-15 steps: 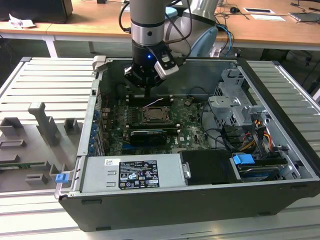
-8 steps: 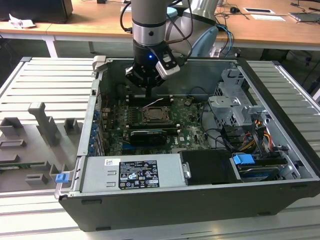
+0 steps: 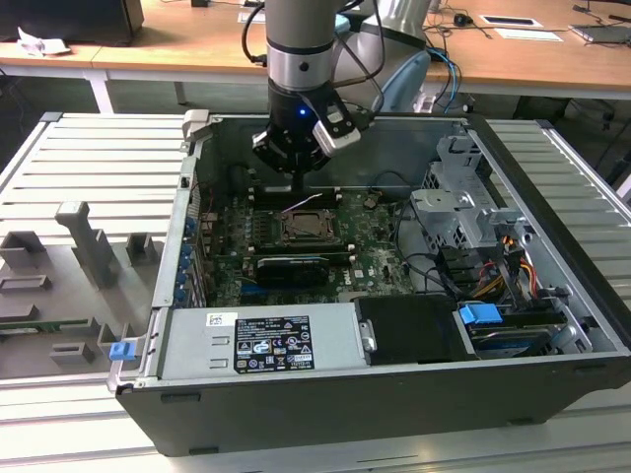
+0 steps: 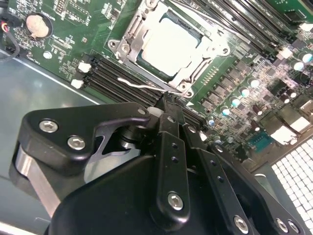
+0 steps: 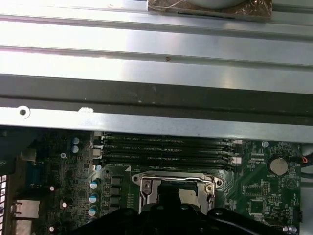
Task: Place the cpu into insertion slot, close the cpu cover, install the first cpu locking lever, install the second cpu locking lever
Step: 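Install the first cpu locking lever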
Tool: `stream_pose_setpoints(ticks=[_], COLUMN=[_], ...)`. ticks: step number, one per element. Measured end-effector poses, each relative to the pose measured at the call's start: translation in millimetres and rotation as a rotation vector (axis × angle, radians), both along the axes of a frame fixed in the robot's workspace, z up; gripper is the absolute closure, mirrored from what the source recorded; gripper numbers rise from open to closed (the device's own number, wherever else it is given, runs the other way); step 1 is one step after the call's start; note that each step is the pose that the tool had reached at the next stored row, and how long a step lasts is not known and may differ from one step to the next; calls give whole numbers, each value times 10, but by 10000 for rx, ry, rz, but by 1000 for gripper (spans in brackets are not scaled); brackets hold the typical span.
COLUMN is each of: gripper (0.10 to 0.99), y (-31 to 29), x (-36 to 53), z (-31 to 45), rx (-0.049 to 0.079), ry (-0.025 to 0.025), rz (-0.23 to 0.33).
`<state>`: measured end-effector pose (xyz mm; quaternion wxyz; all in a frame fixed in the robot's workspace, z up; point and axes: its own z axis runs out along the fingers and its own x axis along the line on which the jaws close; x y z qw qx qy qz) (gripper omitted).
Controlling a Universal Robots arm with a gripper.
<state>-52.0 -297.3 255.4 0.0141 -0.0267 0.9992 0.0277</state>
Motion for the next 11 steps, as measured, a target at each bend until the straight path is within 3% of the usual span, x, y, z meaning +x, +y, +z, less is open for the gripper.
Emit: stream_pose_setpoints(ticks=[2, 4, 5, 6, 11], gripper=[980, 980, 980, 980, 980], y=[-1, -4, -6, -6, 3], x=[28, 37, 38, 38, 70], z=[-4, -12, -25, -68, -192], rx=[6, 104, 295, 376, 380], ry=[1, 1, 1, 1, 1], rz=[-2, -14, -29, -31, -30])
